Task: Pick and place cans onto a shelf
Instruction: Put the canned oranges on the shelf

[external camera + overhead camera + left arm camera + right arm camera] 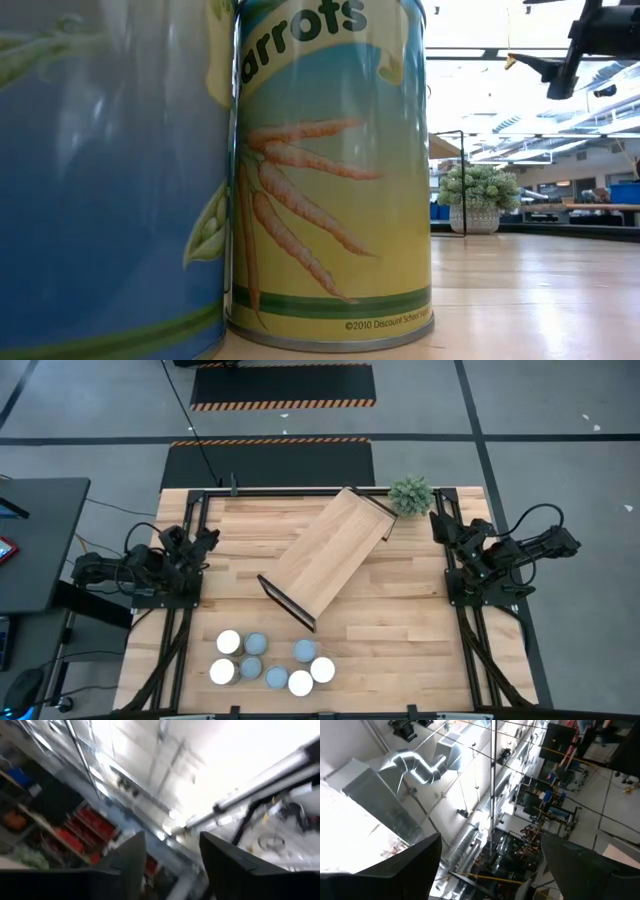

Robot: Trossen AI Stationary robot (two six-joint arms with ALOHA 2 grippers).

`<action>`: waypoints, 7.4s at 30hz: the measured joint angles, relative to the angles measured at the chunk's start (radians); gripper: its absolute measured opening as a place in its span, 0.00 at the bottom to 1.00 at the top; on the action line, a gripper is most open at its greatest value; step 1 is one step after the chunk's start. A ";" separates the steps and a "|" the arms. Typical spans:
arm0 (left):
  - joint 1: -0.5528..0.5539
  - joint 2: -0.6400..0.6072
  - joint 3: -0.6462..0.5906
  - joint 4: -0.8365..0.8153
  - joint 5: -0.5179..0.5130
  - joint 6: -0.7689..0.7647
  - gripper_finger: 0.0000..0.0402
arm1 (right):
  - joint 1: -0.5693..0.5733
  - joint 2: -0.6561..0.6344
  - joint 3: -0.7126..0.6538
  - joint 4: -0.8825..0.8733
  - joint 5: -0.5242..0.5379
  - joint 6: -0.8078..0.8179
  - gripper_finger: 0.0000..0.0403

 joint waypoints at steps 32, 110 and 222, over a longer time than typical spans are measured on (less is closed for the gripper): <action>-0.096 0.520 0.733 -1.165 0.525 -0.054 0.47 | 0.002 0.431 0.634 -0.809 -0.148 -0.082 0.86; -0.819 1.341 0.998 -1.748 0.198 -1.255 0.90 | 0.003 0.552 0.839 -1.160 -0.385 -0.247 0.86; 0.387 1.240 1.248 -2.030 0.330 0.047 0.77 | -0.312 0.553 0.839 -1.218 -0.531 -0.180 0.86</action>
